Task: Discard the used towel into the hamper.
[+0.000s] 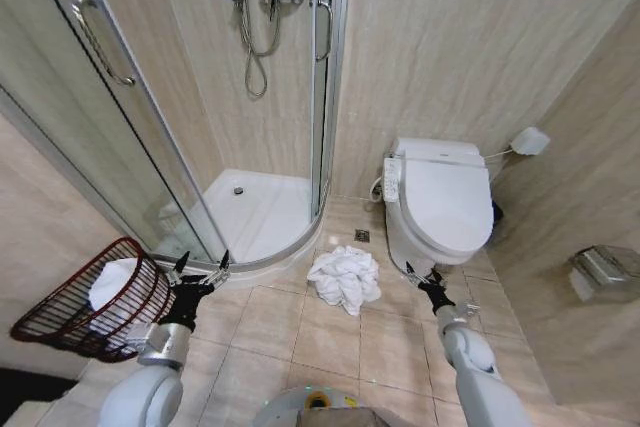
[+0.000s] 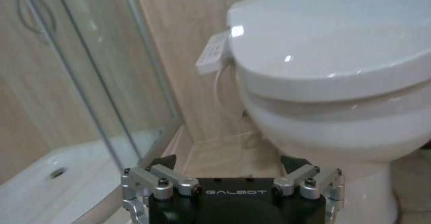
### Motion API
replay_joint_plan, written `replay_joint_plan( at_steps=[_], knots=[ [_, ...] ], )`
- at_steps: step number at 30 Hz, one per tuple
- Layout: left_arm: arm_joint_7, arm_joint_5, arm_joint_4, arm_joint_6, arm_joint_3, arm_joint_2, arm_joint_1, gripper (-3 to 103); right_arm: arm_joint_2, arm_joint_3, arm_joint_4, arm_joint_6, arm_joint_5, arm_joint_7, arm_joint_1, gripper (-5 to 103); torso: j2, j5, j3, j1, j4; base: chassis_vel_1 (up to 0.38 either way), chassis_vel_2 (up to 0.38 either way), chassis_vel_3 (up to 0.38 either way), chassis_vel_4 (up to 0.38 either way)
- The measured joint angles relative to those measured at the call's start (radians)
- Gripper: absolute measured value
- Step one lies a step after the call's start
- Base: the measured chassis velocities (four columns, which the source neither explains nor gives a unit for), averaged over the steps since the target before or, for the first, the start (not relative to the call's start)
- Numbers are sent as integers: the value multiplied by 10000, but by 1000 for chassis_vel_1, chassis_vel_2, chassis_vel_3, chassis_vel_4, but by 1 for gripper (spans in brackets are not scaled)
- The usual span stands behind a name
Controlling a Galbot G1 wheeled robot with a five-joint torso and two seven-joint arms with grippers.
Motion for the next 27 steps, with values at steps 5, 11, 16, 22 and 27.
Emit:
replay_joint_plan(
  at_steps=[5,11,16,22,27],
  knots=[
    [0,0,0,0,0,0,0,98,-334,-401,-959,13,37,-740,609,100,0,0,0,0,0,0,0,0,0],
    [0,0,0,0,0,0,0,98,-490,-795,-1573,115,-229,-753,1267,100,0,-2,0,0,2,0,0,0,0],
    [0,0,0,0,0,1,0,98,-404,-851,-1961,881,-698,-372,1425,100,0,-3,0,0,0,0,0,0,0],
    [0,0,0,0,0,1,0,98,-236,-854,-2252,1592,-1126,-322,1345,100,0,-2,0,0,-1,0,0,0,0],
    [0,0,0,0,0,0,0,98,-147,-865,-2119,1310,-1137,-691,1157,100,0,-2,0,0,-1,0,0,0,0]
  ],
)
